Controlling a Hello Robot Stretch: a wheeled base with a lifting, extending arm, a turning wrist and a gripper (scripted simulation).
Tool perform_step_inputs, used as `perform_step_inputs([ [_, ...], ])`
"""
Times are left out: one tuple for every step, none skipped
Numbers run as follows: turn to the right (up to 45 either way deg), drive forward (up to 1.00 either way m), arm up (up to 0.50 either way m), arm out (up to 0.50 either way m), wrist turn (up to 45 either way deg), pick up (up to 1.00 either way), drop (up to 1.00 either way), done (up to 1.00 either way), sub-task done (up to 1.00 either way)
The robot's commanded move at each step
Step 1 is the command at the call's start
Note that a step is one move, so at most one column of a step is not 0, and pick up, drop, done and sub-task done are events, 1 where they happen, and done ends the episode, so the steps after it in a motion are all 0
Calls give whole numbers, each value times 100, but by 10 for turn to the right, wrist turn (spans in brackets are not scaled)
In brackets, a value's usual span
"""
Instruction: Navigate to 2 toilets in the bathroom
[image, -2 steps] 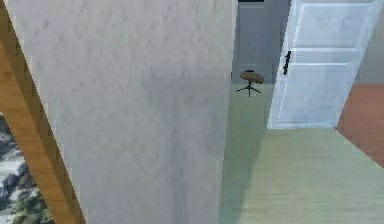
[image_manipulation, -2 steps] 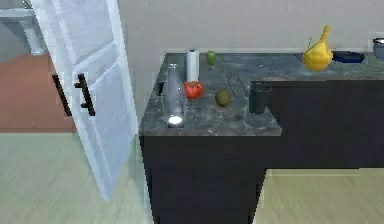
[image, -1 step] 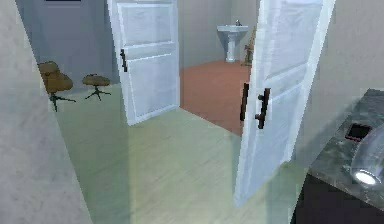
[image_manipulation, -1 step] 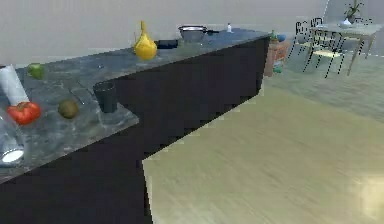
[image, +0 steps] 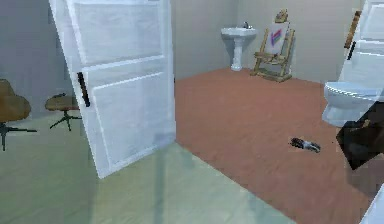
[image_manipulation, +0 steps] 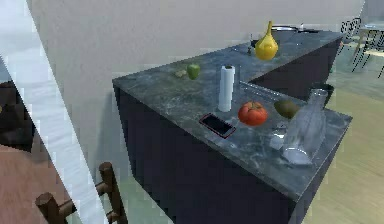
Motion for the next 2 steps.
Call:
perform_step_inputs([
  [240, 0, 0, 0, 0, 0, 0, 0, 0],
  [0, 5, 0, 0, 0, 0, 0, 0, 0],
])
